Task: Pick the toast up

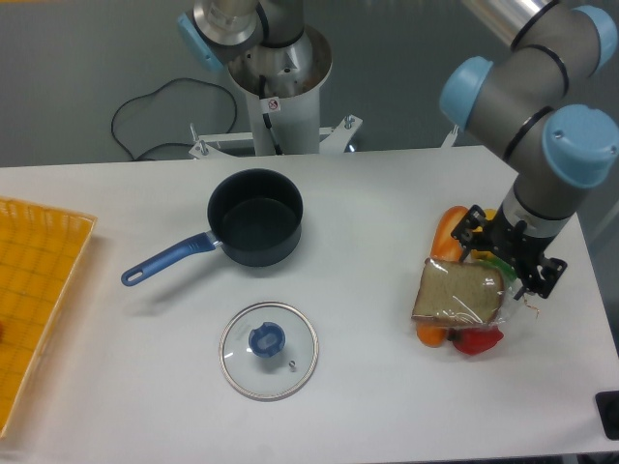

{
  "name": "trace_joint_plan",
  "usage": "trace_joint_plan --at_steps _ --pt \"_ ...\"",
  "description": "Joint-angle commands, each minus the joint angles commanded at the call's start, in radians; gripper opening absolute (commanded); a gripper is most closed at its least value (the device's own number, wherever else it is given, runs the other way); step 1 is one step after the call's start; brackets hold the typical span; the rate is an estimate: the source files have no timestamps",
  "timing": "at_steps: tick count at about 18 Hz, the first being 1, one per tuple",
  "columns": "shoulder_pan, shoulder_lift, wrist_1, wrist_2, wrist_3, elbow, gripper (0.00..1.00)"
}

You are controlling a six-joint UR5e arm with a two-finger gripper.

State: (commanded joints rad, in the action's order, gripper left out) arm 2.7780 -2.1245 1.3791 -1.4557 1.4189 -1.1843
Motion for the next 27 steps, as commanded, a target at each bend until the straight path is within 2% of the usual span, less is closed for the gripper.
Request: trace_joint_plan --at_steps 5,9,23,27 --pt "0.012 -0.028 -0.051 -0.002 0.002 0.008 0.99" --pt "0.031 -0.037 -0.055 -0.003 0.026 0.008 0.99" --pt "0.045 -0.083 -0.150 -0.006 0.040 -0.004 0.99" --pt "0.046 -0.095 -0.155 -0.006 0.041 -0.006 0.99"
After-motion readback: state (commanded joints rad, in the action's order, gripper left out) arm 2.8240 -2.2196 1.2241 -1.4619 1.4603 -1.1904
